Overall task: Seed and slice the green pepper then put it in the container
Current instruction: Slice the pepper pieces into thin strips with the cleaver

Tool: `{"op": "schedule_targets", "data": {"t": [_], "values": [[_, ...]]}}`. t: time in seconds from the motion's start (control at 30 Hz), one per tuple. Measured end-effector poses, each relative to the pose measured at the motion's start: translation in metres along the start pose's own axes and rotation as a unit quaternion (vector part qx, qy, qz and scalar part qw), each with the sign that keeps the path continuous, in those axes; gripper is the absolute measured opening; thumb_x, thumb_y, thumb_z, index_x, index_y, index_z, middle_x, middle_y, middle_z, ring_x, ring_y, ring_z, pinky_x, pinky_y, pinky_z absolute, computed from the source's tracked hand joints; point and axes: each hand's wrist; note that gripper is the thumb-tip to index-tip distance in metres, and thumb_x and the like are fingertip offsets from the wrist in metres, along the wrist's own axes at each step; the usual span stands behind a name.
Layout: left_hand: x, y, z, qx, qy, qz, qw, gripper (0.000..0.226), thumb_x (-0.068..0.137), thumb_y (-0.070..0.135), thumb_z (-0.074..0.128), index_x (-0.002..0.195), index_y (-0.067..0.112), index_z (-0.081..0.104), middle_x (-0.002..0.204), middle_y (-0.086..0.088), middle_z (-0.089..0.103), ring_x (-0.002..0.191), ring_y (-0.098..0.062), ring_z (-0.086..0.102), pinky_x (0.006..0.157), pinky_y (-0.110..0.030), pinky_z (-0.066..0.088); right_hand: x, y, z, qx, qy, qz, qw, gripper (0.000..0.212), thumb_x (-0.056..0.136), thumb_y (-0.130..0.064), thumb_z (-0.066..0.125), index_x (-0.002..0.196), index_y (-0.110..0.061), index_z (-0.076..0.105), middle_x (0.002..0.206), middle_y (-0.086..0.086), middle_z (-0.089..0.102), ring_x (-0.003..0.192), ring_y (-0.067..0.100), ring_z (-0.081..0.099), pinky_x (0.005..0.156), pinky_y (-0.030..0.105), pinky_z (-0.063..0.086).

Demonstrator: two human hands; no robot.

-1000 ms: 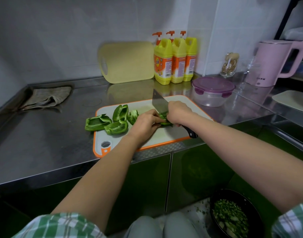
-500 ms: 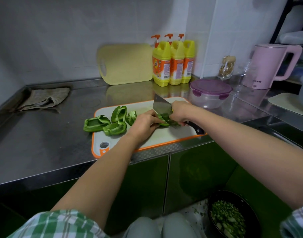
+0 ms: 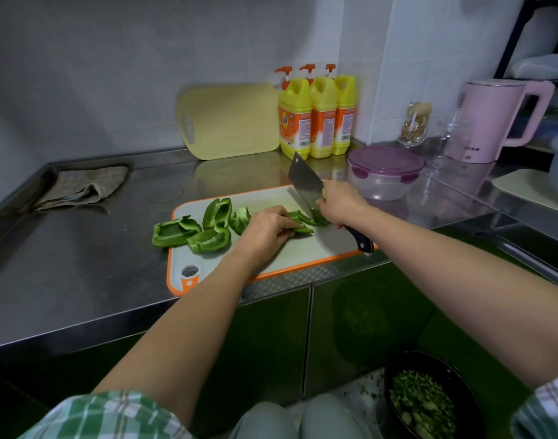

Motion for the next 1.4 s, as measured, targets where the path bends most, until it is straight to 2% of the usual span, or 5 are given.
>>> {"op": "schedule_targets", "data": {"t": [0.53,0.73,0.93,1.1,1.4], "values": [[-0.003,-0.006,-0.004,-0.002,-0.005,-0.014,1.0,0.022,0.088,0.009,0.067,0.108,0.009,0.074,0.101,-0.011,0.066,0.093,-0.027,0.062,0.082,-0.027,0.045,-0.007,-0.011,0.0,-0.087,-0.108,0.007,0.99,0.021,0.087,-0.006,0.055,0.107,-0.001,0.06,0.06,0.009,0.062,0.048,0.021,0.058,0.047,0.025,0.045],[-0.007,-0.009,-0.008,0.0,0.006,-0.037,0.999,0.022,0.088,0.012,0.067,0.108,0.01,0.074,0.102,-0.01,0.066,0.092,-0.026,0.062,0.08,-0.023,0.041,-0.007,-0.007,0.001,-0.075,-0.083,0.006,0.994,0.022,0.089,-0.01,0.054,0.11,-0.005,0.056,0.072,0.01,0.063,0.053,0.021,0.059,0.046,0.025,0.044],[0.001,0.002,0.003,-0.02,-0.001,-0.039,0.999,0.022,0.086,0.012,0.069,0.107,0.011,0.075,0.101,-0.011,0.066,0.094,-0.028,0.062,0.083,-0.032,0.047,-0.007,0.012,-0.004,-0.01,0.042,-0.002,0.999,0.026,0.098,-0.024,0.046,0.117,-0.007,0.051,0.108,0.019,0.062,0.081,0.034,0.065,0.071,0.04,0.052],[0.004,0.005,0.008,-0.016,-0.002,-0.064,0.998,0.024,0.086,0.012,0.068,0.109,0.014,0.074,0.104,-0.009,0.064,0.095,-0.026,0.061,0.082,-0.027,0.042,-0.007,0.005,-0.021,-0.016,-0.012,-0.034,0.999,0.018,0.098,-0.023,0.045,0.109,-0.009,0.048,0.067,0.011,0.063,0.046,0.019,0.057,0.05,0.031,0.047],[0.004,0.005,0.008,0.013,-0.009,-0.054,0.998,0.024,0.089,0.019,0.067,0.111,0.013,0.073,0.103,-0.01,0.063,0.096,-0.027,0.059,0.081,-0.029,0.04,-0.018,-0.011,-0.021,-0.117,-0.129,-0.026,0.984,0.022,0.082,0.001,0.06,0.103,0.008,0.063,0.082,0.02,0.071,0.063,0.029,0.062,0.051,0.033,0.049]]}}
Point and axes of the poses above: each hand's wrist, its own x-axis towards the middle knuckle, its own z-axis out of the palm, y = z × x
